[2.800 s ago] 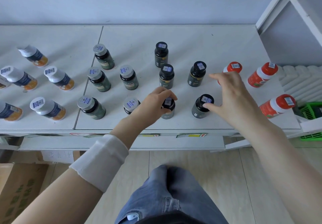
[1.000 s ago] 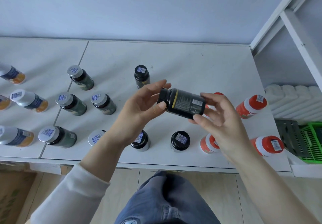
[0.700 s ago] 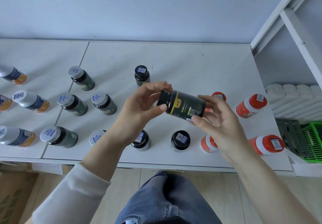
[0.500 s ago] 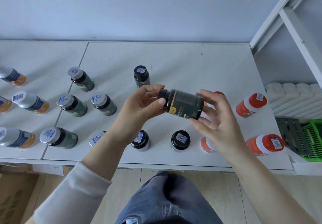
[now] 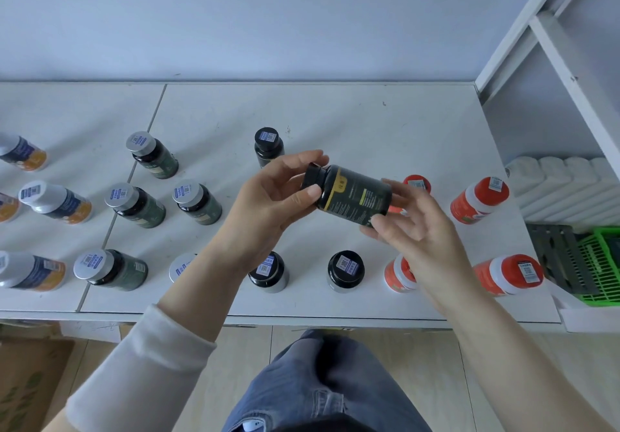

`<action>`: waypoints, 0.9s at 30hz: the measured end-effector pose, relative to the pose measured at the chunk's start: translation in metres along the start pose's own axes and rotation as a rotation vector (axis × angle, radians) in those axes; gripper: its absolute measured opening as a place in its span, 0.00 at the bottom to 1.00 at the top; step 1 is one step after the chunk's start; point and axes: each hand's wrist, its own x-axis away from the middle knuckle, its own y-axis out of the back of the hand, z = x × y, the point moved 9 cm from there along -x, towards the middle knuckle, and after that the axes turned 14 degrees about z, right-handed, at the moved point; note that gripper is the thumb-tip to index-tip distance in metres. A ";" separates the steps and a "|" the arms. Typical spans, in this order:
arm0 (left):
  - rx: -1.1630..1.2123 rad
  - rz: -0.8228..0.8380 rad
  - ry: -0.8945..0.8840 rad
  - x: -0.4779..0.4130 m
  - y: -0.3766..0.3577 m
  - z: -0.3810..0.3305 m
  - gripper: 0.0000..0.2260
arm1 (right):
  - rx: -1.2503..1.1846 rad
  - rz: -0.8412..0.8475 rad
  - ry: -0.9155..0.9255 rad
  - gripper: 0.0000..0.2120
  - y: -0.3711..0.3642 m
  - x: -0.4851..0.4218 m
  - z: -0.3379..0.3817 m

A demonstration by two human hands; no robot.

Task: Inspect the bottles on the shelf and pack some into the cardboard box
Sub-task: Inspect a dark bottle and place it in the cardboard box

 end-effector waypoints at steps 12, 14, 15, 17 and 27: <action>-0.525 -0.061 0.058 -0.023 0.008 -0.004 0.17 | 0.526 -0.065 -0.003 0.26 0.020 -0.010 0.008; -0.825 -0.045 0.052 -0.036 0.002 -0.001 0.18 | 0.843 -0.094 0.008 0.28 0.024 -0.014 0.020; -0.914 -0.017 0.057 -0.043 -0.002 0.004 0.19 | 0.978 -0.097 0.016 0.28 0.024 -0.016 0.025; -1.023 0.042 0.082 -0.054 -0.007 0.019 0.19 | 1.152 -0.095 -0.018 0.27 0.022 -0.018 0.032; -1.182 0.043 0.155 -0.063 -0.007 0.051 0.20 | 1.410 -0.032 -0.142 0.27 0.020 -0.028 0.028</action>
